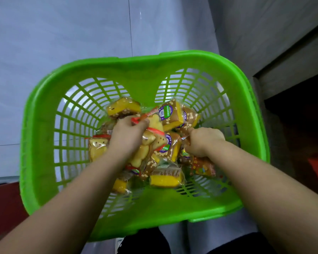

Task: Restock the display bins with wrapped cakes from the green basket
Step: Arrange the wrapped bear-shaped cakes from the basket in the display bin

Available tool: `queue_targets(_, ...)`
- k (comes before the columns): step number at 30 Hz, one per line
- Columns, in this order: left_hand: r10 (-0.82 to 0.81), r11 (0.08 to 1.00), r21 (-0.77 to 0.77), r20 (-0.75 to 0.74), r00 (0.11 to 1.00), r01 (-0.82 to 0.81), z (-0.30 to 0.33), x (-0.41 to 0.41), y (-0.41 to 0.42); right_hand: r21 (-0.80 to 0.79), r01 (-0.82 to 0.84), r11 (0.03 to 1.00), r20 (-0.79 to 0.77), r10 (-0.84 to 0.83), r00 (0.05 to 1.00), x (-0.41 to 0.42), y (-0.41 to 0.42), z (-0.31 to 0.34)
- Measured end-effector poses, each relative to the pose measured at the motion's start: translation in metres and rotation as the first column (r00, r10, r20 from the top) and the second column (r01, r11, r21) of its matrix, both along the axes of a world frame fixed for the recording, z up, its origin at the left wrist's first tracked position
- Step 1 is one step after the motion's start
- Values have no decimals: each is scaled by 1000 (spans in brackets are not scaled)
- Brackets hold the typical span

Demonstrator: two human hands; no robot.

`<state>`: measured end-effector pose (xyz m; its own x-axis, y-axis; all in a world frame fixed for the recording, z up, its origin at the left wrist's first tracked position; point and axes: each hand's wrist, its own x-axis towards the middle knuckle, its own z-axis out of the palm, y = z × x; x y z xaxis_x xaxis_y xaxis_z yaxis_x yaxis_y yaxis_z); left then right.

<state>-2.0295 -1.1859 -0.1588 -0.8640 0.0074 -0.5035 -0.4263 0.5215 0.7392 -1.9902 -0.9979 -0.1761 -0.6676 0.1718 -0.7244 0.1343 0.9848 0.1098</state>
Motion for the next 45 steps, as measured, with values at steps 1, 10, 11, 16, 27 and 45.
queue_targets(1,-8,1000,11,34,999,8,4,10,-1,-37,44,998,-33,-45,998,0,0,7)
queue_targets(10,286,935,190,99,953,-301,169,60,-18,-693,482,537,-206,-788,581,62,-18,189)
queue_targets(11,297,929,210,73,952,-306,201,66,-16,-737,479,476,-203,-833,515,72,-22,223)
queue_targets(16,244,897,367,55,968,-247,367,92,2,-794,454,404,-247,-897,368,130,-33,413)
queue_targets(27,-257,764,584,-112,960,273,600,194,106,-932,313,184,-209,-977,-47,325,28,664)
queue_targets(45,-792,422,-210,-560,245,882,567,244,303,-872,-229,-432,462,-573,-677,411,84,597)
